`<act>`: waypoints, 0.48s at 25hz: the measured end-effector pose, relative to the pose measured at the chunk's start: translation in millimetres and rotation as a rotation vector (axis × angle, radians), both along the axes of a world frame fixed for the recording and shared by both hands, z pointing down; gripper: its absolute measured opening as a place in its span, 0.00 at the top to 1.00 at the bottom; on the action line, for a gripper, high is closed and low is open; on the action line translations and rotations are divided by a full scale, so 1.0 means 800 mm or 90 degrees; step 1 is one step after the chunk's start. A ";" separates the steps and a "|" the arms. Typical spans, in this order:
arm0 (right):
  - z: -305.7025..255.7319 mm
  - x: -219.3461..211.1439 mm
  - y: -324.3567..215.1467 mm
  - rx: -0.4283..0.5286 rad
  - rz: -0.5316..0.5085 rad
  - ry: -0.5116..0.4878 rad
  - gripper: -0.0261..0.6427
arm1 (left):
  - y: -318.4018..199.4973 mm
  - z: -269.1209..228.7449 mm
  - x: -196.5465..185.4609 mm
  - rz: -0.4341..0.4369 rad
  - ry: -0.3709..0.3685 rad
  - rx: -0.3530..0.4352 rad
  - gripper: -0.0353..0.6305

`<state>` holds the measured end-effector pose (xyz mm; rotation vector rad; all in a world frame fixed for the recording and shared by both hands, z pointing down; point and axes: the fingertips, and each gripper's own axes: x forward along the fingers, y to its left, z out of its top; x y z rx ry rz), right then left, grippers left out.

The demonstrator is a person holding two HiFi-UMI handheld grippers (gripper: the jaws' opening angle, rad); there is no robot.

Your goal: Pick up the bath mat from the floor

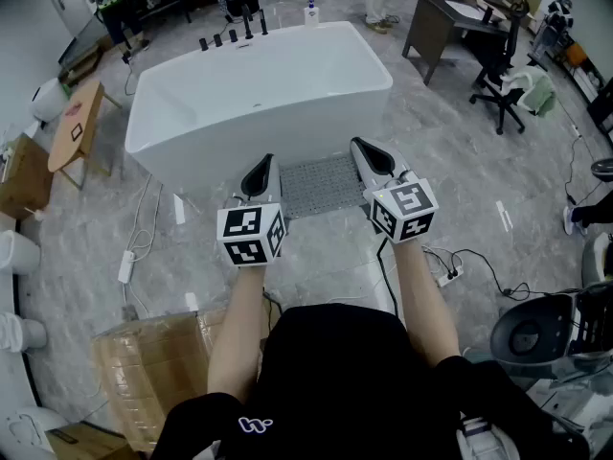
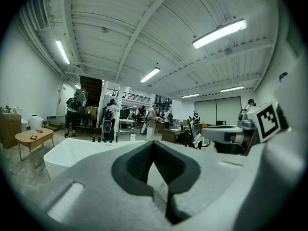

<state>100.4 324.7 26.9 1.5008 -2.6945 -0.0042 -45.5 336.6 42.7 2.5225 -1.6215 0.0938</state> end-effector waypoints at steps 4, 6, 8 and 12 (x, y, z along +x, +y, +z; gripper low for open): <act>0.001 -0.007 0.002 0.004 -0.001 0.001 0.95 | 0.003 0.005 -0.005 -0.009 0.010 -0.007 0.95; 0.005 -0.007 0.007 0.002 0.000 0.009 0.95 | 0.005 0.008 -0.006 -0.008 0.011 -0.008 0.95; 0.011 -0.004 0.012 -0.004 0.002 0.014 0.95 | 0.006 0.014 -0.009 -0.008 0.015 -0.013 0.95; 0.025 0.013 0.020 -0.021 0.023 0.023 0.95 | 0.008 0.034 -0.019 -0.020 0.036 -0.037 0.95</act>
